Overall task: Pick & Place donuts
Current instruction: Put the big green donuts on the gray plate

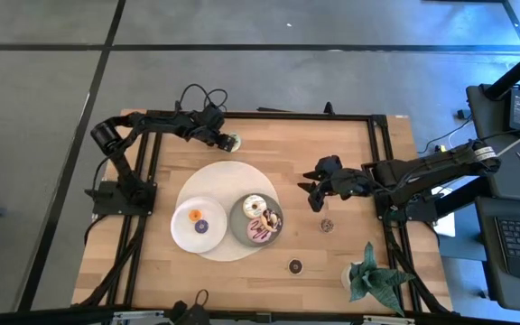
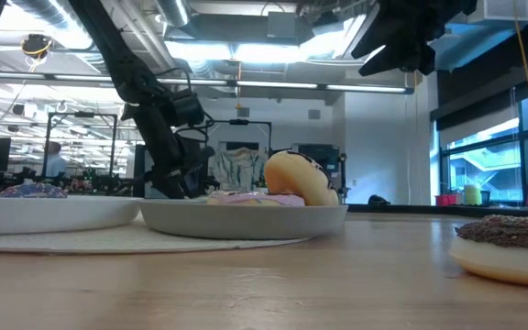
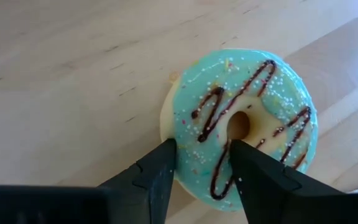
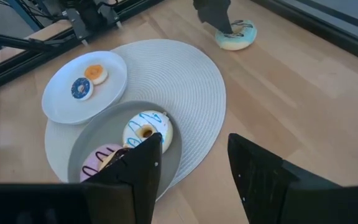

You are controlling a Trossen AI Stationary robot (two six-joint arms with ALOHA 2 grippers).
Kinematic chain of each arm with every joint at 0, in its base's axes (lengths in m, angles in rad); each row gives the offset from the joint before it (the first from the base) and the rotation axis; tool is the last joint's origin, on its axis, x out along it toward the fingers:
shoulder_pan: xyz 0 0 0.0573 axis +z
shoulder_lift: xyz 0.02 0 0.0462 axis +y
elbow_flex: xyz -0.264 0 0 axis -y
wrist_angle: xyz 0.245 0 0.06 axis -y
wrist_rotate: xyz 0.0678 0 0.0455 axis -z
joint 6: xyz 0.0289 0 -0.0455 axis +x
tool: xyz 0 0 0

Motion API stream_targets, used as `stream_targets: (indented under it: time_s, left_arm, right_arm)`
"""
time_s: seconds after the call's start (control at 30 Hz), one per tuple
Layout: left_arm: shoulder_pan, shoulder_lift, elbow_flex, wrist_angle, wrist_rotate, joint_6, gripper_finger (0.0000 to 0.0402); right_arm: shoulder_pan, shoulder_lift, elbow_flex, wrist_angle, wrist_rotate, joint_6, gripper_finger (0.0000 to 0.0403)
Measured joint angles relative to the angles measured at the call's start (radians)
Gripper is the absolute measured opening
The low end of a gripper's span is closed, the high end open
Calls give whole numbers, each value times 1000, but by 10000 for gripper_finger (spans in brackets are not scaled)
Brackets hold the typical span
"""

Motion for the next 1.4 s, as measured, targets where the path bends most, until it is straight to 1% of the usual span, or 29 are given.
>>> stream_targets:
  time_s: [0.17, 0.33, 0.47, 0.63, 0.73, 0.8, 0.87, 1.0, 1.07, 1.17, 1.3, 1.4]
  left_arm:
    - [0, 1, 0, 0, -3, -12, 130]
    - [0, -2, 0, -2, -1, -12, 90]
    - [-2, -36, -4, -5, 9, -3, 58]
    - [-10, -148, -4, 42, 110, 15, 28]
    - [-51, -240, -4, 42, 170, 23, 23]
    - [-101, -303, -4, 42, 215, 35, 23]
    - [-173, -358, -4, 40, 237, 44, 23]
    - [-360, -437, -2, 39, 204, 42, 23]
    - [-457, -448, -2, 28, 152, -4, 23]
    - [-595, -442, -2, -8, 42, -115, 23]
    - [-766, -398, -8, -43, -115, -270, 23]
    - [-870, -364, -8, -41, -209, -371, 23]
  right_arm:
    - [0, 0, 0, 0, -2, 1, 184]
    - [0, 0, 0, 0, -8, 2, 184]
    - [0, 0, 0, -5, -8, 2, 184]
    - [0, 0, 0, -34, -9, 11, 184]
    - [0, 0, 0, -57, -13, 39, 184]
    - [0, 0, 0, -68, -35, 34, 184]
    - [0, 0, 0, -73, -55, 30, 184]
    - [0, 0, 0, -98, -61, 29, 184]
    - [0, 0, 0, -109, -61, 29, 185]
    - [0, 0, 0, -116, -62, 29, 184]
    - [0, 0, 0, -117, -63, 25, 184]
    - [0, 0, 0, -125, -96, 4, 185]
